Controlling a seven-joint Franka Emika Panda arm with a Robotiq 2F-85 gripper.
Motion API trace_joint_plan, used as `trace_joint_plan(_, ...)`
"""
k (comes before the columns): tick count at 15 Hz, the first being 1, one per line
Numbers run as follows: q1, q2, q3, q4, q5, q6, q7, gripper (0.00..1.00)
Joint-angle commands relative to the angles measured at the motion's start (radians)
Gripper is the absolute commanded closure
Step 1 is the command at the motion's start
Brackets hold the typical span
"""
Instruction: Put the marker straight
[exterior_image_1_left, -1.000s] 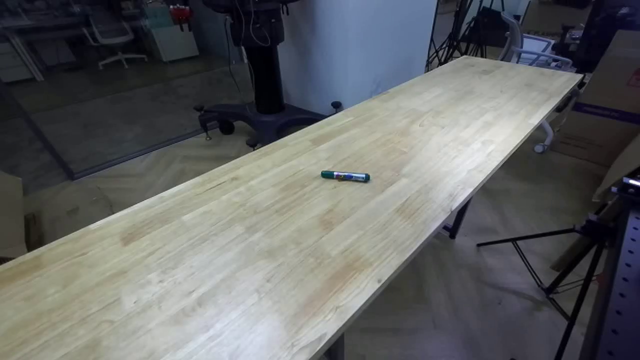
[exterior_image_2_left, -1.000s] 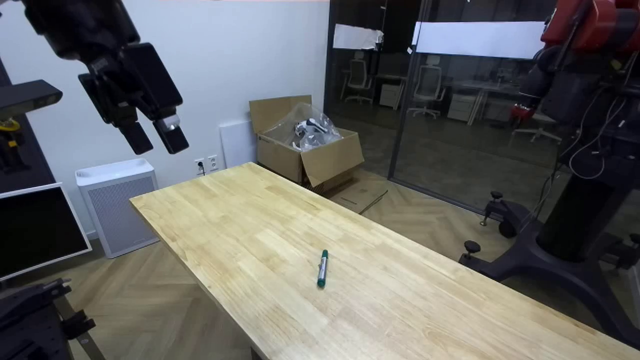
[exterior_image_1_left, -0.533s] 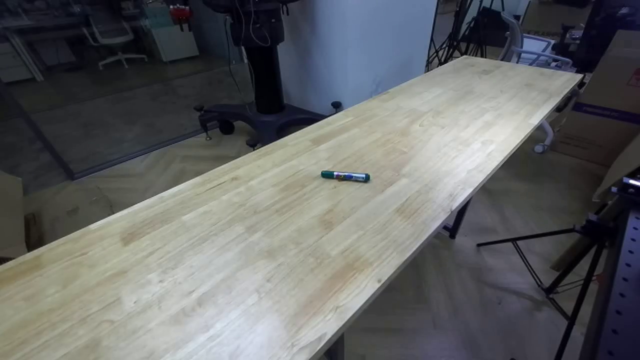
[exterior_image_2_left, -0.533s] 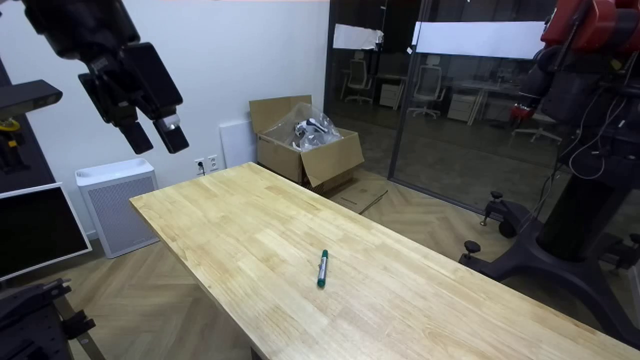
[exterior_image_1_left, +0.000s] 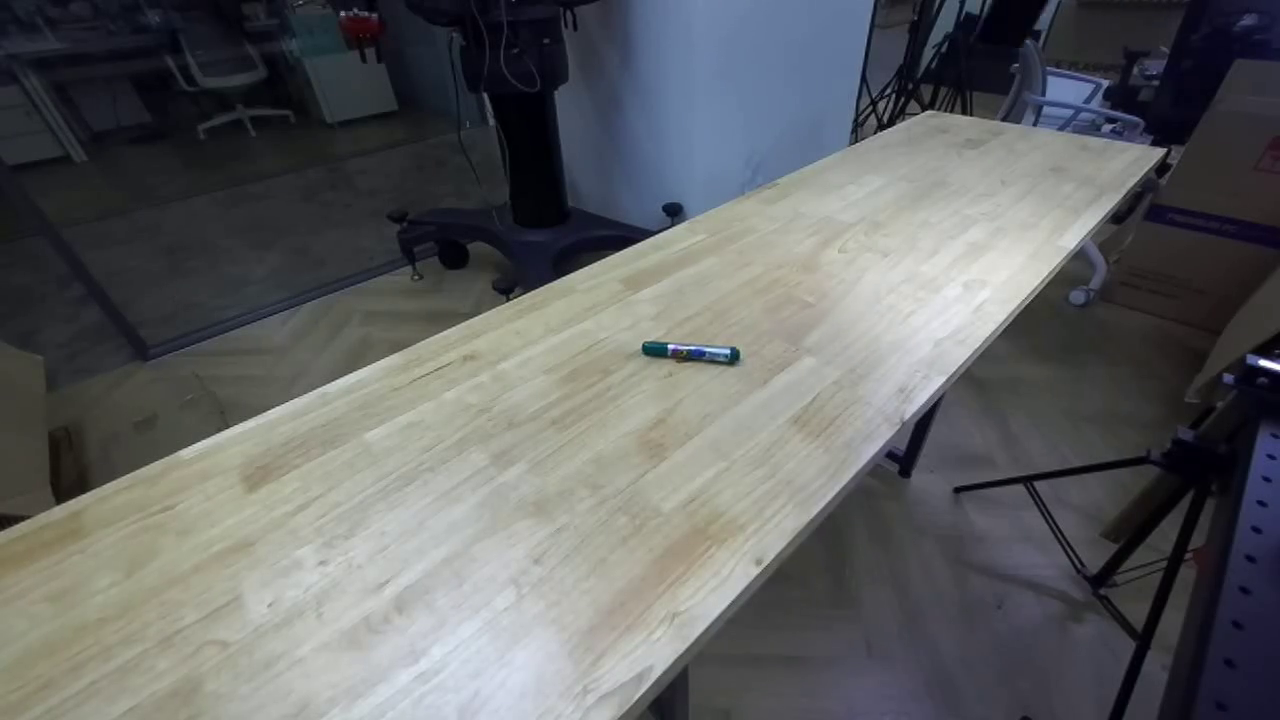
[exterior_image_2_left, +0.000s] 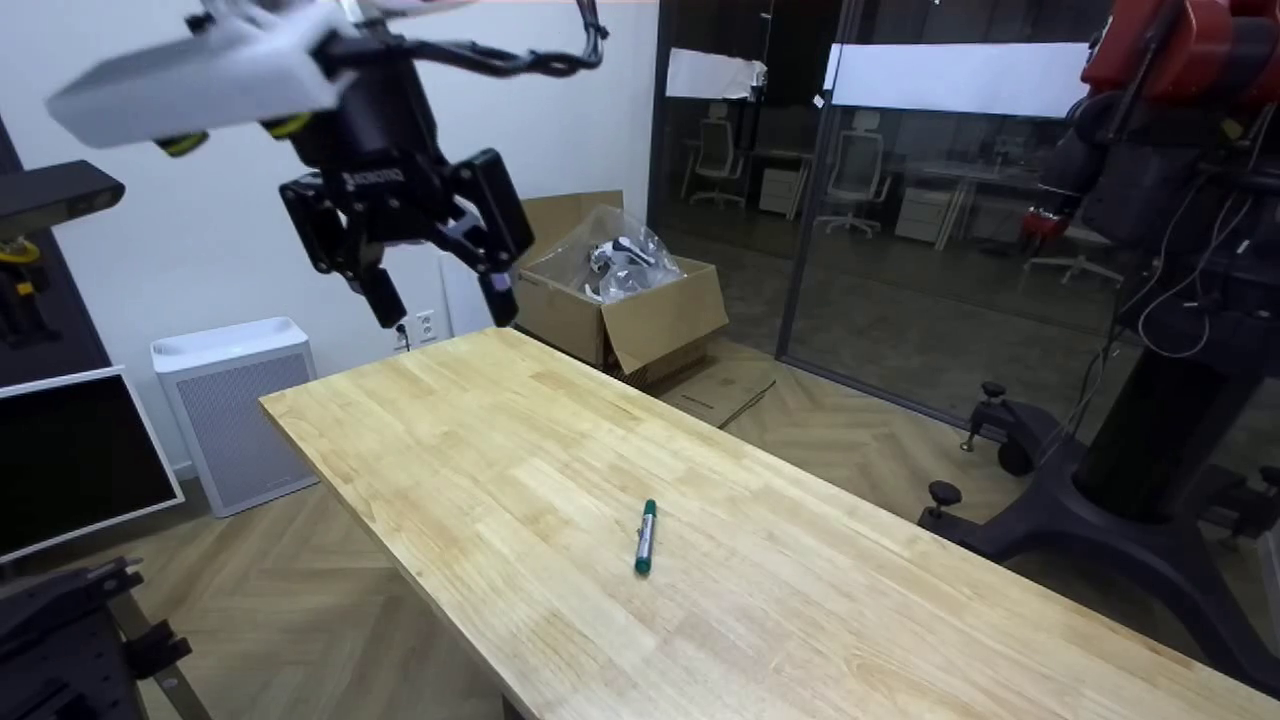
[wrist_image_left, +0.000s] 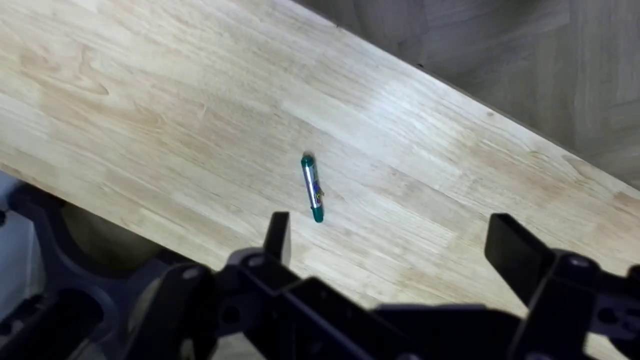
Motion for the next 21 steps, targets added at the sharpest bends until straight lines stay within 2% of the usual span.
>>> trace_joint_plan(1, 0.100, 0.229, -0.127, 0.095, 0.052, 0.143, -0.231, 0.00)
trace_joint_plan(2, 0.135, 0.278, -0.153, 0.119, 0.089, 0.147, -0.298, 0.00)
trace_joint_plan(3, 0.062, 0.161, -0.100, 0.041, 0.051, 0.131, -0.210, 0.00)
trace_joint_plan(5, 0.066, 0.214, -0.103, 0.053, 0.064, 0.145, -0.232, 0.00)
trace_joint_plan(8, 0.062, 0.192, -0.100, 0.049, 0.062, 0.141, -0.231, 0.00)
trace_joint_plan(9, 0.067, 0.222, -0.104, 0.065, 0.080, 0.167, -0.216, 0.00)
trace_joint_plan(12, 0.102, 0.357, -0.148, 0.125, 0.170, 0.310, -0.247, 0.00)
trace_joint_plan(14, 0.143, 0.489, -0.188, 0.199, 0.266, 0.387, -0.303, 0.00)
trace_joint_plan(16, 0.189, 0.598, -0.218, 0.280, 0.418, 0.384, -0.416, 0.00)
trace_joint_plan(17, 0.192, 0.655, -0.210, 0.331, 0.509, 0.347, -0.488, 0.00)
trace_joint_plan(18, 0.219, 0.712, -0.232, 0.384, 0.577, 0.312, -0.548, 0.00)
trace_joint_plan(20, 0.194, 0.840, -0.200, 0.497, 0.646, 0.234, -0.621, 0.00)
trace_joint_plan(21, 0.081, 0.900, -0.088, 0.550, 0.606, 0.205, -0.600, 0.00)
